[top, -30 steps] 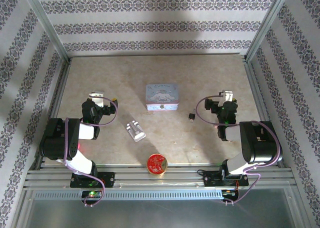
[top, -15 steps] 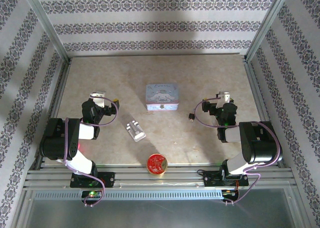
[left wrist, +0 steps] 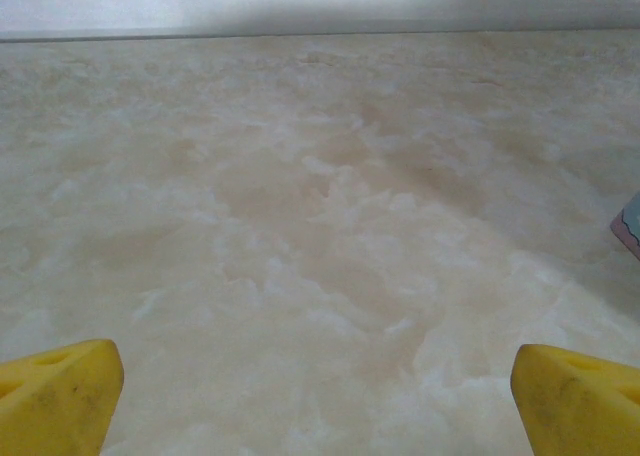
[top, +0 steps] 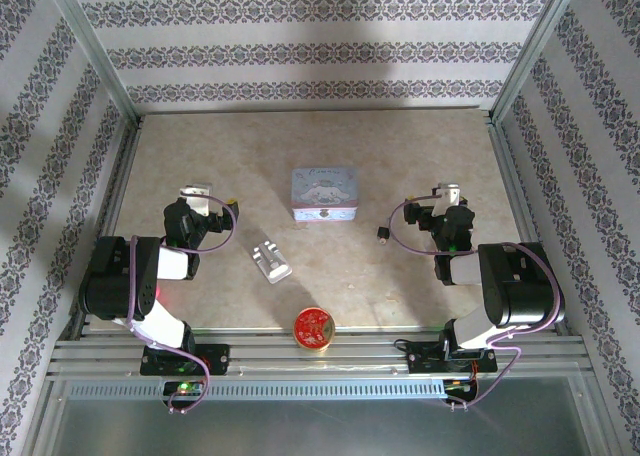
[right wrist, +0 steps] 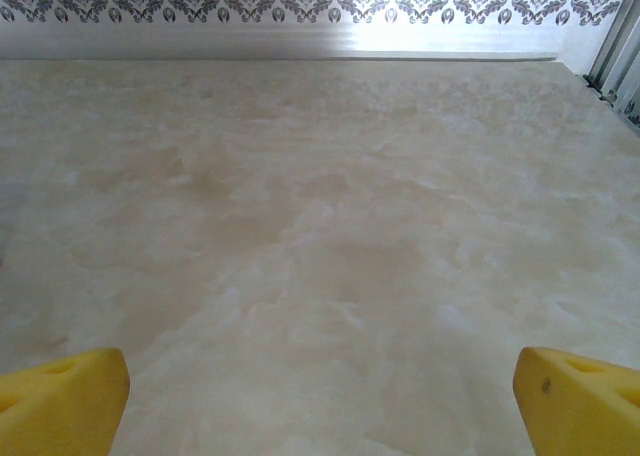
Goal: Unlock the padlock with the key
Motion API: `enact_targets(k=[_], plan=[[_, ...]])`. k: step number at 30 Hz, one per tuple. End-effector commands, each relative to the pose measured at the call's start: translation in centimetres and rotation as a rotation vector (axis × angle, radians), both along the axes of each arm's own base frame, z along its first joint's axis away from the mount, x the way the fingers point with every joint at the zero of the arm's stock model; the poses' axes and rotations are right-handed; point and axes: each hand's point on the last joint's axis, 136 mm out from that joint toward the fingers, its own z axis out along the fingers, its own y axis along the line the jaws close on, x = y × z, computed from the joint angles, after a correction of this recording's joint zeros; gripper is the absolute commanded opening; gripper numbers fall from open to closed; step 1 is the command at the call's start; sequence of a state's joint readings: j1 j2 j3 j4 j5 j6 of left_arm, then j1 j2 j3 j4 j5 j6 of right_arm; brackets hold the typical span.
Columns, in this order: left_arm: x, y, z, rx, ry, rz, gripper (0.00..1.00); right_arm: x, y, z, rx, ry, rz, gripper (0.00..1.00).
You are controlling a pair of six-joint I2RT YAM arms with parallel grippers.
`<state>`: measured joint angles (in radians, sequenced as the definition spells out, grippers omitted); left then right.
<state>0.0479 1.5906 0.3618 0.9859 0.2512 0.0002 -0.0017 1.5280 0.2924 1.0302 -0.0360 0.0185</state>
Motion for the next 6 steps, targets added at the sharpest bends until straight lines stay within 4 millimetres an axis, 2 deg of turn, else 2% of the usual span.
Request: enact_targets(k=[1, 6], plan=[[0.00, 0.47, 0.30, 0.013, -0.022, 0.013, 0.99, 0.09, 0.89, 1.19, -0.011, -0.048, 0.037, 0.98], [-0.05, 0.50, 0.24, 0.012, -0.020, 0.015, 0.99, 0.15, 0.87, 1.22, -0.012, -0.048, 0.036, 0.98]])
